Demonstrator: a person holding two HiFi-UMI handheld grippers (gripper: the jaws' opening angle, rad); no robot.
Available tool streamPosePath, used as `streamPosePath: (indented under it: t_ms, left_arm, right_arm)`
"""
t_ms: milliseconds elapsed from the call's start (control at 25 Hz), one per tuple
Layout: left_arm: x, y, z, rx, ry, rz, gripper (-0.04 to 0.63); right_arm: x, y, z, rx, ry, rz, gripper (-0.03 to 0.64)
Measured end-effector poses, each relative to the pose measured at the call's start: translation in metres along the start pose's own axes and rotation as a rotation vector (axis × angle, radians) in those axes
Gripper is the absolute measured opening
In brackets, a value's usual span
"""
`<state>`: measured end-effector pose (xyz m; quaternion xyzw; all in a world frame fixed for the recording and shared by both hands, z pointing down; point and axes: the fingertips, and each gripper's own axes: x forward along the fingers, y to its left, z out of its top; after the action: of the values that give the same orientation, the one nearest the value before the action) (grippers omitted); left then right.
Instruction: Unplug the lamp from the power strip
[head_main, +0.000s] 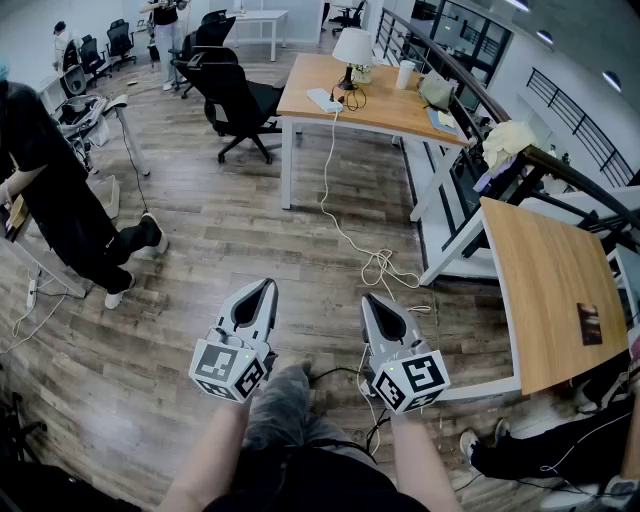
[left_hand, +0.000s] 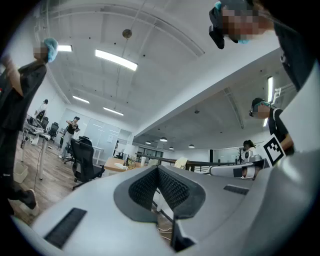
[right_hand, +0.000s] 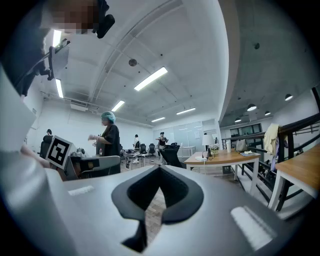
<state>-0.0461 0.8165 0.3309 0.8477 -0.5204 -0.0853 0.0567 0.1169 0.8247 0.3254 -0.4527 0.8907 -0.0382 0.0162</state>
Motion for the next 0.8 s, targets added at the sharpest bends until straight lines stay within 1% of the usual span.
streamPosePath:
  t_ms: [200,480,640,800]
  left_arm:
    - [0.02,0.003,-0.002,-0.004,-0.003,-0.002,-0.002]
    - [0.066,0.024,-0.014,-0.008,0.003,-0.003,-0.002]
    - [0.106,0.045,-0.013,-0.003,0.008,-0.009,-0.003]
    - [0.142,0.075,-0.009,0.016,0.02,-0.004,-0.002]
  right_arm:
    - [0.017,-0.012,-0.003,0.0,0.008,0.014,0.008]
    - [0.054,-0.044,-0.009,0.008,0.013,0.002,0.008]
    - [0.087,-0.071,-0.007,0.021,0.004,-0.028,0.008]
    - [0.123,-0.1,-0.002,0.024,0.0,-0.086,0.008]
